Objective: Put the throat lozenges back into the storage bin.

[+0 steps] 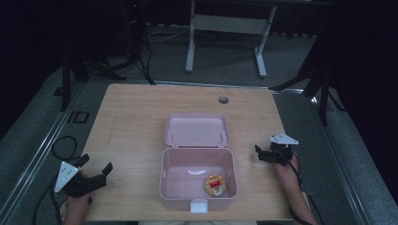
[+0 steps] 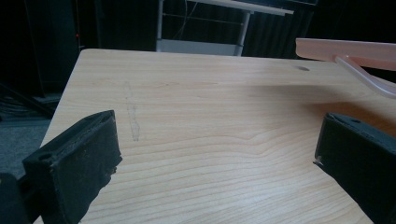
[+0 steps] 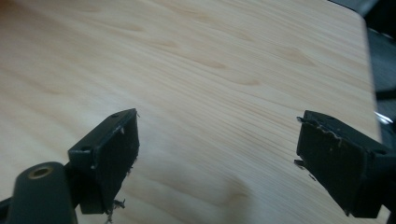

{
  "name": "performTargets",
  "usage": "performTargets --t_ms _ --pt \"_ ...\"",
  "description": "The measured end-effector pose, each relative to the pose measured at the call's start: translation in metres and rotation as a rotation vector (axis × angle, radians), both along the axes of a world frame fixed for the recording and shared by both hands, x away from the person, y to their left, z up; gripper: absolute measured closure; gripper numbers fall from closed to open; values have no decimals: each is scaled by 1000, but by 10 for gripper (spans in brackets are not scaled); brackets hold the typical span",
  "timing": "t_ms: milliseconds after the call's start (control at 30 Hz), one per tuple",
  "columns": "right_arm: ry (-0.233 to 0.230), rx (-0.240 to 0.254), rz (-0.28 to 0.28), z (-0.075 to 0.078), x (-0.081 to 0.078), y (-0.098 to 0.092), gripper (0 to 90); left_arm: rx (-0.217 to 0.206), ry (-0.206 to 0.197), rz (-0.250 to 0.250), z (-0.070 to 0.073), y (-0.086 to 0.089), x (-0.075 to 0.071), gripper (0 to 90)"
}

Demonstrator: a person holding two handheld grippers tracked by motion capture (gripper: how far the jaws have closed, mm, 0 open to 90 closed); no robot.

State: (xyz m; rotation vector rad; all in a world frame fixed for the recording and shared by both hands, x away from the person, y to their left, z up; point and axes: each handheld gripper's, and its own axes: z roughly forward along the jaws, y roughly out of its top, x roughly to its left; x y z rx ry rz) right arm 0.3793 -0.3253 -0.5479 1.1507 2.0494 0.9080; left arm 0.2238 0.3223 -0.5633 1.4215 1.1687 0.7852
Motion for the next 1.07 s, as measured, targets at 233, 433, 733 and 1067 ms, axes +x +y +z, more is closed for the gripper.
performTargets --t_ms 233,433,733,1067 --pt "-70 13 -170 -3 -5 -11 128 1 -1 -1 0 0 0 3" --pt "-99 9 -259 -3 -7 -22 128 1 -1 0 0 0 0 3" --pt "-136 93 -267 1 -8 -37 128 -2 0 5 0 0 0 3" --pt "-100 86 -255 -1 -6 -38 128 -1 0 5 0 0 0 3"
